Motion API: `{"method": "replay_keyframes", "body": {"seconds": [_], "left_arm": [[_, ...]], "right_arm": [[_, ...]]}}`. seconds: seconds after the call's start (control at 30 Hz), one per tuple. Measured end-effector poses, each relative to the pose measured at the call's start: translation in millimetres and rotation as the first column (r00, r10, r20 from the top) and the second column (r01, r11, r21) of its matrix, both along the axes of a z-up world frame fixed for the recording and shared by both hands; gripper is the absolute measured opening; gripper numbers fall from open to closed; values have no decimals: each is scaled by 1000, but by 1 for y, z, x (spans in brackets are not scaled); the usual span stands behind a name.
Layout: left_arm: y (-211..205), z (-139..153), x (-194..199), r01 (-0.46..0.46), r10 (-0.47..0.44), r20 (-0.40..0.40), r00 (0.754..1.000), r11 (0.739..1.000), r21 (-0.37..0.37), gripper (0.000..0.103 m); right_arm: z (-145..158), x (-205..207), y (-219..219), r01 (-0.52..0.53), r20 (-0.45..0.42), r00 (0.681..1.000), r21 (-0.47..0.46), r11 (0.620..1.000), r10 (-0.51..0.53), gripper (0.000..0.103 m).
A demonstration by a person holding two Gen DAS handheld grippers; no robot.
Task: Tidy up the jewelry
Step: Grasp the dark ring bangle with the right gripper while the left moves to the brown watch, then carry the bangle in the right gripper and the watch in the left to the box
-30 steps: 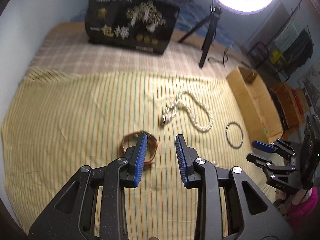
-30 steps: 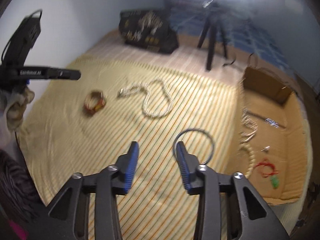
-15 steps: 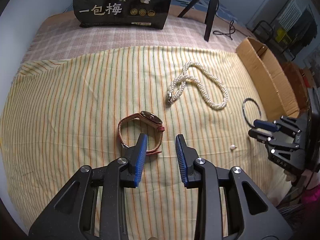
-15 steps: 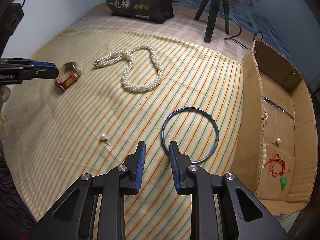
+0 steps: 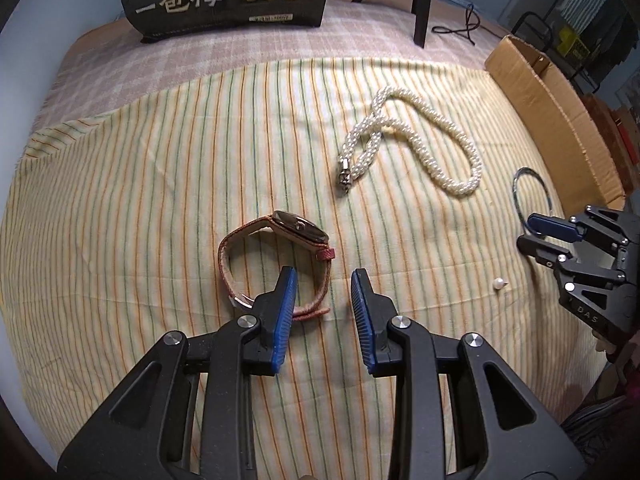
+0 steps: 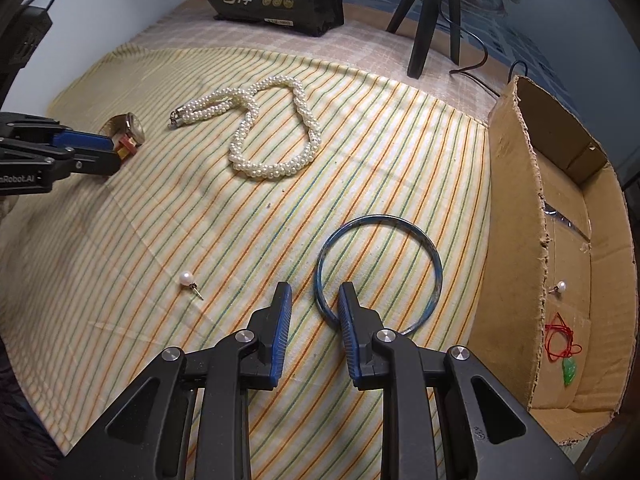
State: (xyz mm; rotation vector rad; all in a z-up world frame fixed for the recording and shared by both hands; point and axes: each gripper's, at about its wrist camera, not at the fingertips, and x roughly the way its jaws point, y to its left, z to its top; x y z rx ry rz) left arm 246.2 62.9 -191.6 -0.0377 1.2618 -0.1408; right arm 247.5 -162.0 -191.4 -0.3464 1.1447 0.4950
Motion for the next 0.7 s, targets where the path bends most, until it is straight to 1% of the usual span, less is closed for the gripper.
{"method": "replay_keyframes", "body": {"seconds": [0.07, 0.13, 0.2, 0.23, 0.3, 0.43, 0.53, 0.7], "left_arm": [[-1, -5, 4, 0, 0, -3, 1000, 1000, 13, 23], [0, -8, 7, -2, 2, -5, 1000, 1000, 17, 20], [2, -11, 9, -2, 3, -4, 1000, 1000, 16, 18], [2, -12, 10, 0, 0, 1, 1000, 1000, 17, 17], [2, -11, 10, 2, -3, 13, 1000, 1000, 30, 6], [9, -6, 8, -25, 25, 17, 1000, 1000, 2, 5], [16, 5, 4, -48, 48, 40, 998, 999, -18, 4], [27, 25, -2, -85, 91, 88, 992, 994, -70, 4]], "right_arm": [[-1, -1, 2, -4, 3, 1000, -3, 1000, 4, 16], [-2, -2, 6, -12, -1, 1000, 1, 1000, 12, 7], [-3, -3, 10, -22, 9, 1000, -10, 1000, 22, 4], [-3, -4, 11, -28, 14, 1000, -15, 999, 28, 4], [-3, -1, 12, -32, 17, 999, -16, 999, 32, 4], [3, -1, 5, -17, 7, 1000, 20, 1000, 17, 3], [12, -1, -1, -6, -3, 1000, 67, 998, 6, 3], [32, -3, -9, 6, 20, 1000, 116, 993, -8, 3]]}}
